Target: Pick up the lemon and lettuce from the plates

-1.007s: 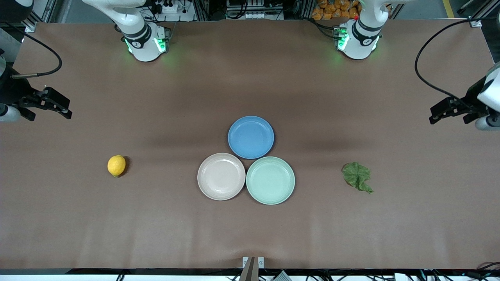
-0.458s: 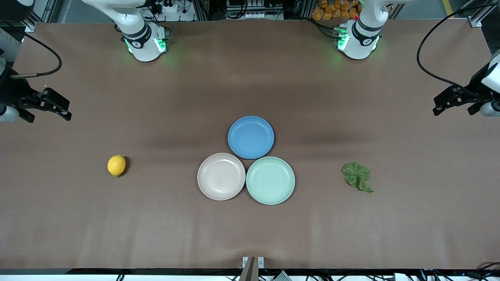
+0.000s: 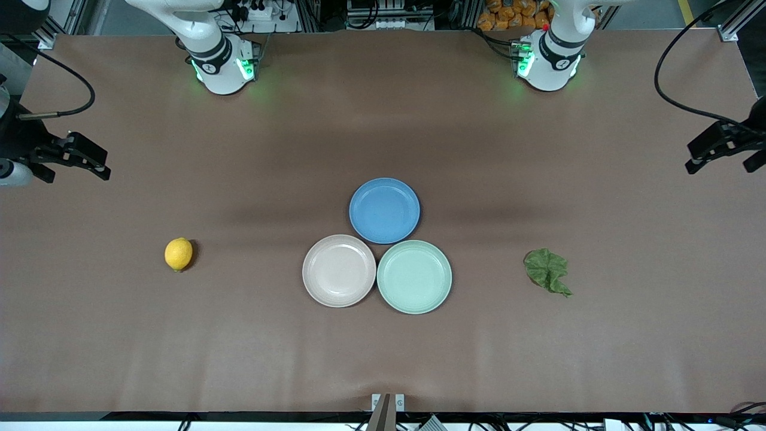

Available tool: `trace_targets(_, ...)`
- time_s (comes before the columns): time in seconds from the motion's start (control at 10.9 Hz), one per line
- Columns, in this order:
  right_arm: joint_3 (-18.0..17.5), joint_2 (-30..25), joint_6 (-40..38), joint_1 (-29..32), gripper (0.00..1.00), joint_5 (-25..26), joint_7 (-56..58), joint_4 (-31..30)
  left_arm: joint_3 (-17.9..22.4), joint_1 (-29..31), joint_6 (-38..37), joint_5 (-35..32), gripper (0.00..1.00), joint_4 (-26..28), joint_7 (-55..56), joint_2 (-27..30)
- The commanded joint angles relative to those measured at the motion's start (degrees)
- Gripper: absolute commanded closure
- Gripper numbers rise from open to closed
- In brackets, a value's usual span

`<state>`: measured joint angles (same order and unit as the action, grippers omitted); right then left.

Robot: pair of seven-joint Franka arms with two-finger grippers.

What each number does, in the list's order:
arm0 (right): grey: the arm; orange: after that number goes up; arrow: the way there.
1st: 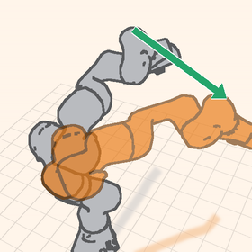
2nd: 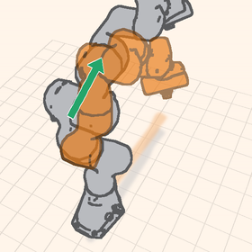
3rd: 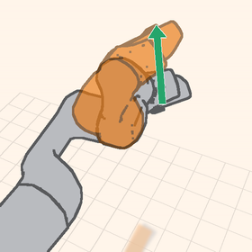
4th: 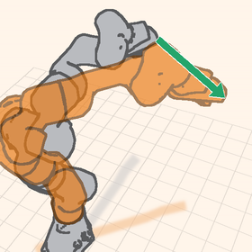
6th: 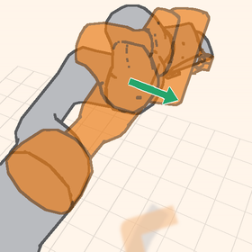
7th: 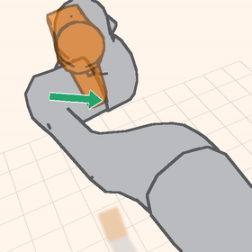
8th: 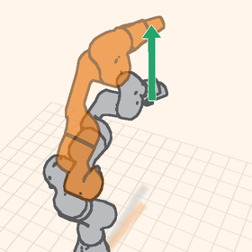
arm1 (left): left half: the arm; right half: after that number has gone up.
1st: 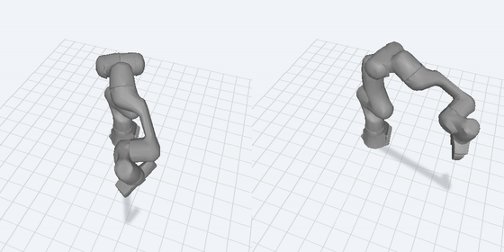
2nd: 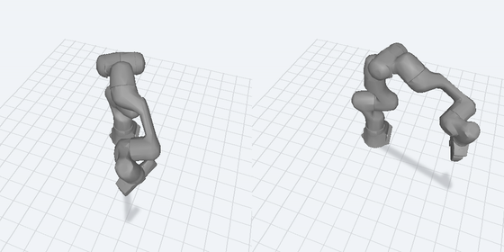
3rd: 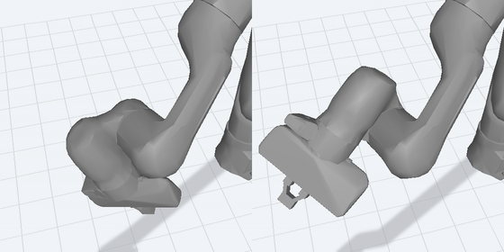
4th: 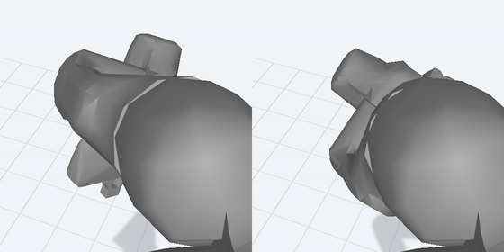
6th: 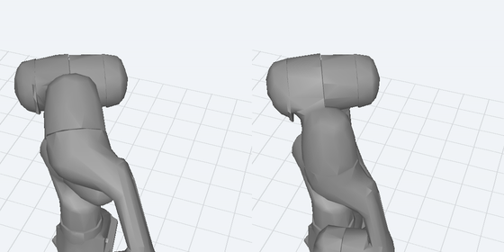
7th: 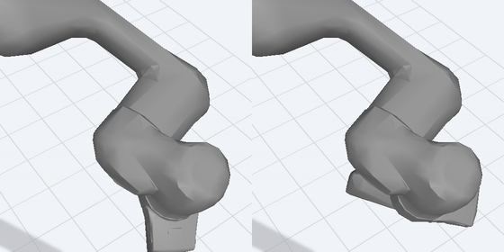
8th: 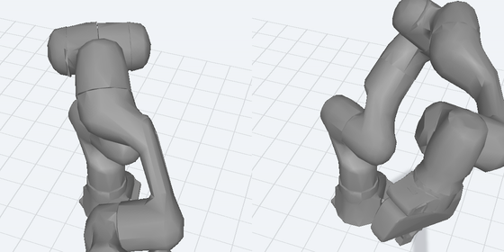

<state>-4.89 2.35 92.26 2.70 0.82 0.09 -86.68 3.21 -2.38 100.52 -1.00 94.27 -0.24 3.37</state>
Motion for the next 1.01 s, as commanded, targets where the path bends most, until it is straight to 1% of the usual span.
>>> trace_targets(0.0, -0.03, -0.15, -3.66, 0.82, 0.00, 0.06, -0.97, 0.82, 0.13, 0.36, -1.99, -0.41, 0.00, -3.91, -1.70, -1.43)
trace_targets(0.09, -0.38, -0.33, -3.84, 0.65, 0.00, -0.20, -0.54, 0.90, 0.04, 0.36, -2.08, -0.23, 0.00, -4.00, -1.70, -1.43)
trace_targets(0.18, -0.12, -0.50, -4.37, 0.90, 0.00, -3.25, -0.45, 0.90, 0.04, 0.44, -1.99, -0.23, 0.00, -3.92, -1.61, -1.43)
trace_targets(0.27, 1.02, -0.42, -6.90, 2.56, 0.00, -9.37, -0.45, 0.90, -0.05, 0.45, -1.99, -0.23, 0.00, -3.39, -1.43, -1.43)
trace_targets(0.37, 1.72, -0.42, -7.44, 4.84, 0.00, -14.04, -0.10, 0.99, -0.14, 0.45, -1.99, -0.14, 0.00, -3.21, -1.61, -1.43)
trace_targets(0.46, 1.38, -0.24, -7.45, 4.60, 0.00, -13.56, -0.18, 2.12, -0.14, 0.36, -1.99, -0.05, 0.00, -3.21, -1.52, -1.43)
trace_targets(0.64, 0.94, -0.16, -7.45, 1.89, 0.00, -7.26, -0.10, 3.01, -0.05, 0.36, -1.99, 0.82, 0.00, -3.30, -1.43, -1.34)
trace_targets(0.73, 0.94, -0.15, -7.45, 1.35, 0.00, -5.67, -0.09, 3.36, -0.05, 0.44, -1.99, 0.83, 0.00, -3.30, -1.43, -1.52)
trace_targets(0.92, 0.85, -0.15, -7.36, 1.17, 0.00, -4.34, 1.56, 3.54, 0.04, 0.45, -2.08, 0.74, 0.00, -3.12, -0.91, -1.87)
